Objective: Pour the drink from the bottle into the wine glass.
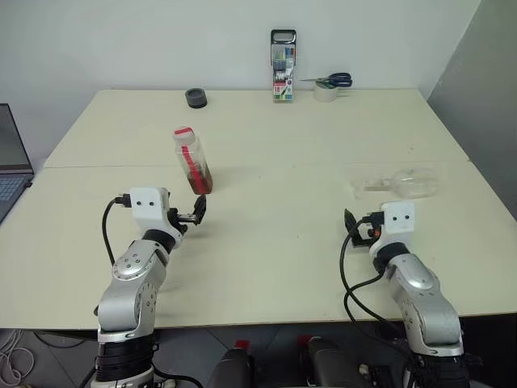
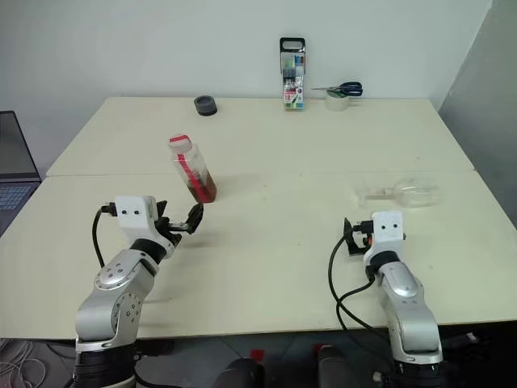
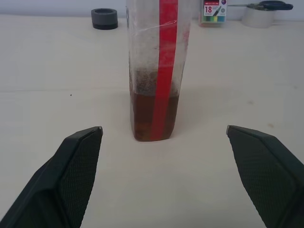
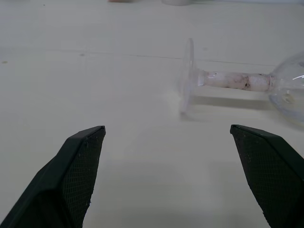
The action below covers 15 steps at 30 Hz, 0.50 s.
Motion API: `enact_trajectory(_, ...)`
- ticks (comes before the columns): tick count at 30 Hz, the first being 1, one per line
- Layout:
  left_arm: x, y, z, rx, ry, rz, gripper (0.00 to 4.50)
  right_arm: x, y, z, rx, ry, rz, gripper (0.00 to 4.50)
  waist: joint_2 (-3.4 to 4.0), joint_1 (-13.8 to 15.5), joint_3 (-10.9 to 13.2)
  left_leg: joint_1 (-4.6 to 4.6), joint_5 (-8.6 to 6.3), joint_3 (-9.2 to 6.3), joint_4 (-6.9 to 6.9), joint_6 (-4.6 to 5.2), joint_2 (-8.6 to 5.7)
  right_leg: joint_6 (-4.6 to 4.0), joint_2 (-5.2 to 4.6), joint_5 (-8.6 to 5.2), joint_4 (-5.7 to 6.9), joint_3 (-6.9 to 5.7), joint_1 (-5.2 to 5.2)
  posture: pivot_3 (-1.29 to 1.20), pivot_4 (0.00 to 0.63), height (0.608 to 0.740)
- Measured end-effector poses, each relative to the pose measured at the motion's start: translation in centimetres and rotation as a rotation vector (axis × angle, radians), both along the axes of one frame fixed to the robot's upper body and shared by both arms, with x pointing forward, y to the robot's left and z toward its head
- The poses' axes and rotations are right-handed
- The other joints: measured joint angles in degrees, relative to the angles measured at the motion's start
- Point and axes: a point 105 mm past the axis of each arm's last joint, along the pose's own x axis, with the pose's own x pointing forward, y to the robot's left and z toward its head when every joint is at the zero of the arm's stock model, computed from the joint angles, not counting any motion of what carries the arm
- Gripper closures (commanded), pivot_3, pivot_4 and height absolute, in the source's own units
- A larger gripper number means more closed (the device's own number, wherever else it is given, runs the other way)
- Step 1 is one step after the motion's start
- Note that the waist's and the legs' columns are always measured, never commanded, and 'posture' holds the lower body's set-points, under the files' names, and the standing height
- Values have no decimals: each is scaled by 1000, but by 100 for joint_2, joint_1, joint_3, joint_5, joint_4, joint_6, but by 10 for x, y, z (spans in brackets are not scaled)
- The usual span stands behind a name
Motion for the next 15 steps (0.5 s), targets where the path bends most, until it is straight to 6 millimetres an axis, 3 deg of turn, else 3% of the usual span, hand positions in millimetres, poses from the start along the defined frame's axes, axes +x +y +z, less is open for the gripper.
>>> enact_trajectory(10,0,2,-2,-3,6,6,13,-3,1,4,0,-8,13,0,0,0,0,0,0,-1,0,0,0,0,0,0,0,0,0,0,150,740)
enact_trajectory(15,1,2,-2,-5,5,10,13,-19,30,36,64,-53,264,0,0,-1,1,0,-1,-4,1,1,0,0,0,0,-2,-4,2,0,150,740)
